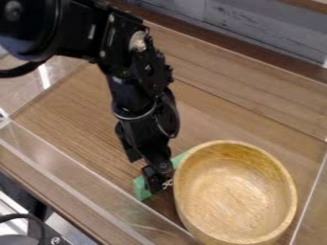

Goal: Put the green block in the brown bowl

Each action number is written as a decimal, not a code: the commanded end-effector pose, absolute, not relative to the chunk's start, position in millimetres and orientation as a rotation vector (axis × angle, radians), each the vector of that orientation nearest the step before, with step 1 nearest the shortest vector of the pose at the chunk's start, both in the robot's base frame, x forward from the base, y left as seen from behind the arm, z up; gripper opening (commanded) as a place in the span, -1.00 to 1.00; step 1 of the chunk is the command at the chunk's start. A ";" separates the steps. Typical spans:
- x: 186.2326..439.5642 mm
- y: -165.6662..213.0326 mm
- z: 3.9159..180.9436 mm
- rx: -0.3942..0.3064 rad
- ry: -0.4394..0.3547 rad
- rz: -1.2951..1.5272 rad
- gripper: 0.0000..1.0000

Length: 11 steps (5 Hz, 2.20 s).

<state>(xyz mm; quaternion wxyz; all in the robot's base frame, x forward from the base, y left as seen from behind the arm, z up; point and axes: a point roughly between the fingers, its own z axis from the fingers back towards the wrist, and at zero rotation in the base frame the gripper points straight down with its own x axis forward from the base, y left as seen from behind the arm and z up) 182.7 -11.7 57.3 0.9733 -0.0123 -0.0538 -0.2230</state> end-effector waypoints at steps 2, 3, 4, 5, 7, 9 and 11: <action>187.2 -9.1 57.6 -0.037 -0.139 -0.435 1.00; 187.3 -8.1 56.2 -0.045 -0.144 -0.428 1.00; 187.6 -7.2 55.0 -0.052 -0.148 -0.421 1.00; 188.1 -6.3 53.5 -0.059 -0.150 -0.416 1.00; 189.7 -7.3 40.5 -0.062 -0.152 -0.414 1.00; 193.7 -7.5 37.6 -0.061 -0.154 -0.419 -1.00; 199.4 -6.5 49.0 -0.058 -0.156 -0.422 -1.00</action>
